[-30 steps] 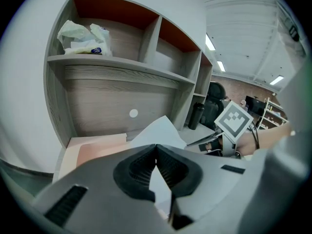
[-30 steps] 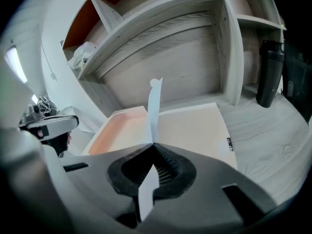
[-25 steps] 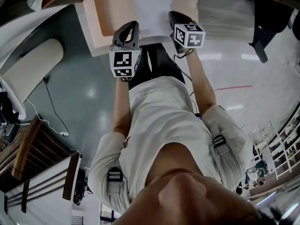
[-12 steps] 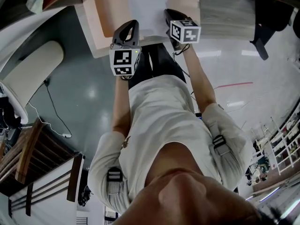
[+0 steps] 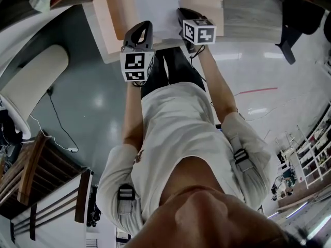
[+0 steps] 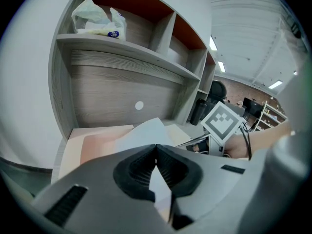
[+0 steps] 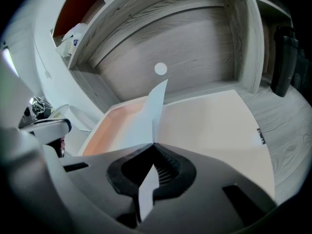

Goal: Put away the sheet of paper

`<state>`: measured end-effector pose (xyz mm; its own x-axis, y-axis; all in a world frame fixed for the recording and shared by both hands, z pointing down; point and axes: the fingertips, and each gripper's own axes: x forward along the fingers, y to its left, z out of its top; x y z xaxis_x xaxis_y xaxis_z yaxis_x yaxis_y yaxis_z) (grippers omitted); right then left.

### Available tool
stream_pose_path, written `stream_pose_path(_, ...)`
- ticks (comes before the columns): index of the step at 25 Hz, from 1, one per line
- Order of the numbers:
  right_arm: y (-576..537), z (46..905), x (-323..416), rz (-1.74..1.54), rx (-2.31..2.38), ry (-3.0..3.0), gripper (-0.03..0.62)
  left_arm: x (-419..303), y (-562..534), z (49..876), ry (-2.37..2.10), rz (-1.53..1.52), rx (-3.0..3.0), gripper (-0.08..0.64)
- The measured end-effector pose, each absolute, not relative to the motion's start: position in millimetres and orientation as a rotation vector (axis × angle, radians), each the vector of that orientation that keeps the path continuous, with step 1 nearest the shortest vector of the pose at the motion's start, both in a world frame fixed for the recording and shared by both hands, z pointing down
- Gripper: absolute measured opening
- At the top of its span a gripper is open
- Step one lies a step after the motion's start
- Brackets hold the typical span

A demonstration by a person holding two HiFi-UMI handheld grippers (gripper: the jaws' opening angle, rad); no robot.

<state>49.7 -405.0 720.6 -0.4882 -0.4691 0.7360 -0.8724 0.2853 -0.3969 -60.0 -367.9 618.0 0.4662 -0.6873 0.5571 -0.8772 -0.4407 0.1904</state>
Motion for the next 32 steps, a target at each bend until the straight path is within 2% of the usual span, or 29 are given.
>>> stream_pose_path(32, -403.8, 750.8, -27.1, 1.085, 1.039, -2.029, 0.020, -106.8, -375.3, 633.1, -1.338, 0.544, 2.199, 0.021)
